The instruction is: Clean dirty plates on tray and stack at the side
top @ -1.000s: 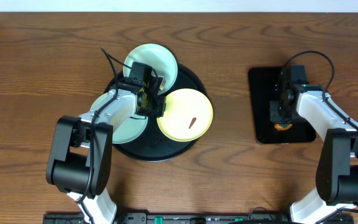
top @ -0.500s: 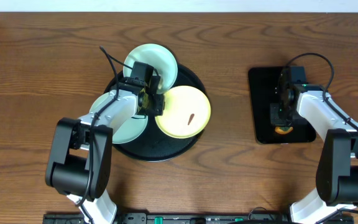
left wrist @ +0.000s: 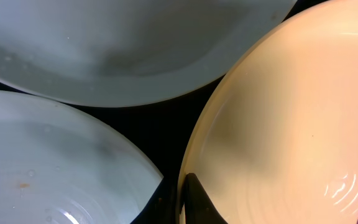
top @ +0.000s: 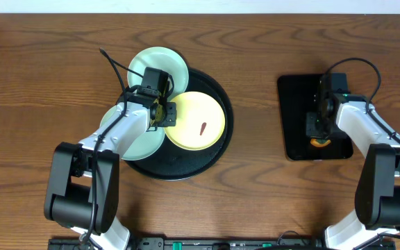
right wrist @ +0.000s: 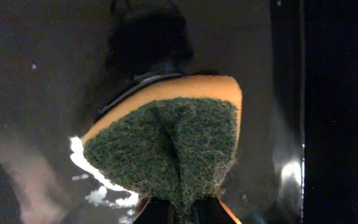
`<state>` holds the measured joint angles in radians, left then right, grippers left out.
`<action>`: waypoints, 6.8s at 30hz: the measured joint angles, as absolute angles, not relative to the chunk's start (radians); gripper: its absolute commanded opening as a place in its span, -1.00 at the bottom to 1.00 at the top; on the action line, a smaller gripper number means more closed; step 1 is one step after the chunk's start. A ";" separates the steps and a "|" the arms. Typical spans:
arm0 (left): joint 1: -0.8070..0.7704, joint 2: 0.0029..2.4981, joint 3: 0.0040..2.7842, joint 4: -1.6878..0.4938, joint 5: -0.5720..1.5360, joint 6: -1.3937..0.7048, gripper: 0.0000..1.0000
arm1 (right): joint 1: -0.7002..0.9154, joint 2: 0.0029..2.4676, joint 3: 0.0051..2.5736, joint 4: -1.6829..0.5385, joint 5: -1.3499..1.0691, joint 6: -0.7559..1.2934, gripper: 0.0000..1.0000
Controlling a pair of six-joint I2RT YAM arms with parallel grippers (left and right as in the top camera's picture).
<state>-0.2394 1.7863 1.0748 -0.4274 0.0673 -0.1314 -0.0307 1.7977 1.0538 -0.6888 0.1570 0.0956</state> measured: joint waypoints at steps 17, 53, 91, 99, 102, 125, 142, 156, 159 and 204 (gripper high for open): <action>-0.239 1.786 1.075 -0.438 0.064 -0.138 -0.85 | -0.031 1.606 1.098 -0.760 0.074 0.063 -0.98; -0.239 1.786 1.075 -0.430 0.064 -0.139 -0.85 | -0.030 1.579 1.202 -0.871 0.013 0.142 -0.98; -0.239 1.786 1.075 -0.424 0.061 -0.139 -0.85 | 0.741 2.106 1.379 -0.280 0.186 0.163 -0.98; -0.239 1.786 1.075 -0.423 0.060 -0.139 -0.85 | 0.741 2.106 1.379 -0.299 0.228 0.150 -0.92; -0.239 1.786 1.075 -0.423 0.060 -0.139 -0.85 | 0.741 2.093 1.379 -0.335 0.230 0.149 -0.91; -0.239 1.786 1.075 -0.423 0.060 -0.139 -0.85 | 0.728 2.077 1.379 -0.444 0.180 0.162 -0.28; -0.239 1.786 1.075 -0.423 0.060 -0.139 -0.85 | 0.728 2.071 1.373 -0.484 0.157 0.179 -0.21; -0.239 1.786 1.075 -0.423 0.060 -0.139 -0.85 | 0.728 2.057 1.373 -0.510 0.150 0.179 -0.15; -0.239 1.786 1.075 -0.423 0.060 -0.139 -0.85 | 0.728 2.055 1.373 -0.508 0.150 0.179 -0.16; -0.239 1.786 1.075 -0.422 0.060 -0.139 -0.85 | 0.739 2.045 1.343 -0.495 -0.027 0.224 -0.98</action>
<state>-0.2394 1.7863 1.0748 -0.4221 0.0597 -0.1394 0.7395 2.0445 1.3430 -0.4946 -0.0265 0.2241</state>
